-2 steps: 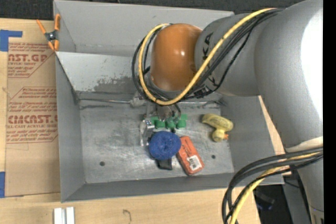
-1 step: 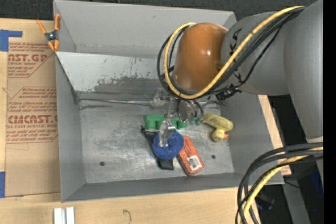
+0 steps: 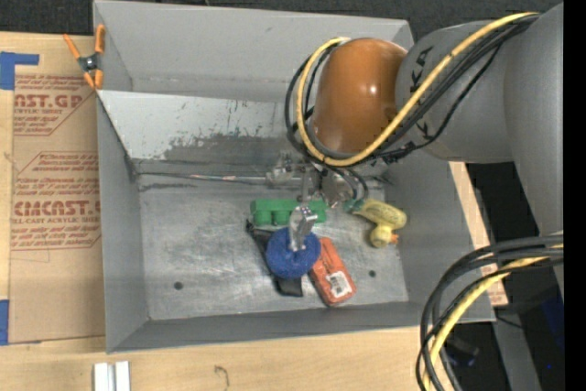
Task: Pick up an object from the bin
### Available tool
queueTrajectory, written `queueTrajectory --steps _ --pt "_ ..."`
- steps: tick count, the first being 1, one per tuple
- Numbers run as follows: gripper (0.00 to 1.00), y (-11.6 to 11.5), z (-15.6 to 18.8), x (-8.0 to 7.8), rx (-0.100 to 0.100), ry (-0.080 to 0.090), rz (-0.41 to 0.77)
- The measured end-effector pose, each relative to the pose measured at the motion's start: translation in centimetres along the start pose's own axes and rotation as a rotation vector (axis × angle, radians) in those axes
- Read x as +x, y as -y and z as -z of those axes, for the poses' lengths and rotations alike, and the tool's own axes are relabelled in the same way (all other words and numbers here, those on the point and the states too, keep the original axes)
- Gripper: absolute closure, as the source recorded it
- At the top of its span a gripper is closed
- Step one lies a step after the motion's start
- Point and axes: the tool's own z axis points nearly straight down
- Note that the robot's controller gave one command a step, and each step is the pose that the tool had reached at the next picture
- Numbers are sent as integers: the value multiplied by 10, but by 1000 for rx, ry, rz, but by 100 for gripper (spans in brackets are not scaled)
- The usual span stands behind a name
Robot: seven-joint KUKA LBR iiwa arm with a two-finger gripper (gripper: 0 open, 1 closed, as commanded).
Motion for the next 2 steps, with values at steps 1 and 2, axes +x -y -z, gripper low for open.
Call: queueTrajectory --steps 1,2 --pt "0 13 -46 -9 -2 -5 -88" --pt "100 15 -51 -14 -3 -7 -79"
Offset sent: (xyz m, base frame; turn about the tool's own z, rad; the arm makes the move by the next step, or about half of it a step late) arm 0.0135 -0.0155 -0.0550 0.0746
